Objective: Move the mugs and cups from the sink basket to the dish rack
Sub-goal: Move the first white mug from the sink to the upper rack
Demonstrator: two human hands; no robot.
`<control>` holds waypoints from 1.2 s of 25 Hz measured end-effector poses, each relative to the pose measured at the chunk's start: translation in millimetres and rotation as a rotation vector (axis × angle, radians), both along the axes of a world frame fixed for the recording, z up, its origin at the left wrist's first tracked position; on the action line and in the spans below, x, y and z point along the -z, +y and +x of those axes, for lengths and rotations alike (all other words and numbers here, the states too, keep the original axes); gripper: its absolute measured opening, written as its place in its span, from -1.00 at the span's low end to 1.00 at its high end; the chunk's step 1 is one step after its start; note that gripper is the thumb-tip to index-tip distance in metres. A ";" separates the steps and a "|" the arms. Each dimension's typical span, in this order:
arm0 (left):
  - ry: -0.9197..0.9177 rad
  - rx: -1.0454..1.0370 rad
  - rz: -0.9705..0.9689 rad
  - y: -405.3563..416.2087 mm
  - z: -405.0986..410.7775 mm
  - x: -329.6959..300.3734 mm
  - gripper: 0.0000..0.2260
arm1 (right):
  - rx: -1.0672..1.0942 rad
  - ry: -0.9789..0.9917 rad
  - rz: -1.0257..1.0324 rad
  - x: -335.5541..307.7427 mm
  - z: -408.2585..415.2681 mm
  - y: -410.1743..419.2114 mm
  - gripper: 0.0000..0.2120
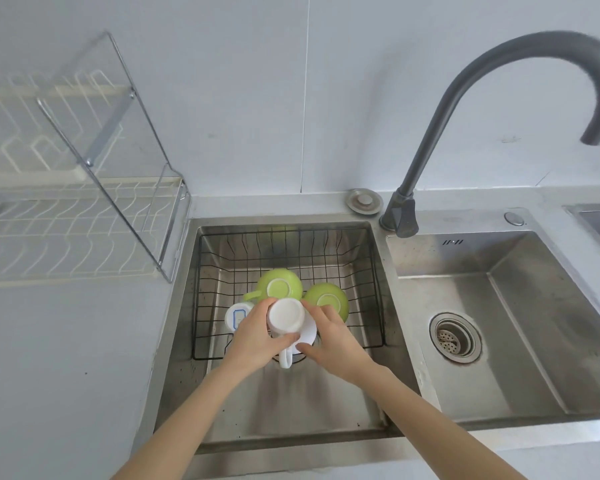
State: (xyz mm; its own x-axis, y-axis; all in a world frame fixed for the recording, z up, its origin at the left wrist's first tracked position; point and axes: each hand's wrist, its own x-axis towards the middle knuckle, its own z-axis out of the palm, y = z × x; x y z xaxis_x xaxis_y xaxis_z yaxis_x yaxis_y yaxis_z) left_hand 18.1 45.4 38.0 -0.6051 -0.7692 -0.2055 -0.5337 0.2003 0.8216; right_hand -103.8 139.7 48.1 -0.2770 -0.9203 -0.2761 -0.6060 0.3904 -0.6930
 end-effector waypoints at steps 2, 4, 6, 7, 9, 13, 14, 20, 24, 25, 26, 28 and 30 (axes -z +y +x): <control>0.009 -0.021 -0.035 0.1 8.3 -14.3 -0.49 | 0.036 -0.006 -0.048 -8.9 8.7 -2.1 -0.32; 0.027 -0.039 -0.074 -1.8 16.1 -27.5 -0.49 | 0.078 -0.012 -0.110 -17.3 19.3 -7.7 -0.32; 0.059 -0.056 -0.109 -3.6 28.6 -38.3 -0.51 | 0.086 -0.008 -0.170 -26.5 34.0 -12.0 -0.34; 0.089 -0.059 -0.135 -6.1 45.6 -47.8 -0.51 | 0.075 0.004 -0.206 -36.6 49.6 -16.6 -0.36; 0.097 -0.040 -0.151 -9.3 47.1 -55.3 -0.49 | 0.077 0.000 -0.252 -38.7 49.8 -20.5 -0.38; 0.118 -0.002 -0.123 -27.8 79.6 -83.4 -0.51 | 0.055 -0.005 -0.330 -57.2 72.5 -34.5 -0.40; 0.133 0.017 -0.109 -33.8 88.5 -90.9 -0.54 | 0.047 -0.007 -0.353 -62.4 78.1 -38.4 -0.40; 0.255 0.110 -0.038 -62.8 146.5 -120.0 -0.68 | 0.017 -0.015 -0.407 -91.5 113.0 -62.1 -0.39; 0.252 0.157 -0.044 -83.9 180.6 -129.3 -0.55 | -0.004 -0.040 -0.423 -108.3 139.6 -77.7 -0.38; 0.247 0.163 -0.067 -88.8 187.6 -131.5 -0.52 | -0.007 -0.044 -0.428 -111.8 146.2 -81.9 -0.38; 0.251 0.170 -0.090 -93.2 194.4 -133.8 -0.52 | -0.008 -0.048 -0.437 -115.2 152.8 -86.0 -0.39; 0.272 0.180 -0.133 -103.3 207.8 -139.0 -0.51 | -0.012 -0.040 -0.453 -121.6 165.8 -96.3 -0.39; 0.282 0.177 -0.163 -114.0 221.1 -144.3 -0.50 | -0.024 -0.030 -0.463 -127.5 178.3 -107.2 -0.39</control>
State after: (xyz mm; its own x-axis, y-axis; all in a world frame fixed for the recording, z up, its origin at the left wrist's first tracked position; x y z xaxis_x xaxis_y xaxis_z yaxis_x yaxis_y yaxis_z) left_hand 239.2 -68.5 182.3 -0.7473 -0.6562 0.1048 -0.2359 0.4095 0.8813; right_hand 74.5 32.5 175.6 -0.2522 -0.9548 0.1576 -0.5883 0.0219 -0.8084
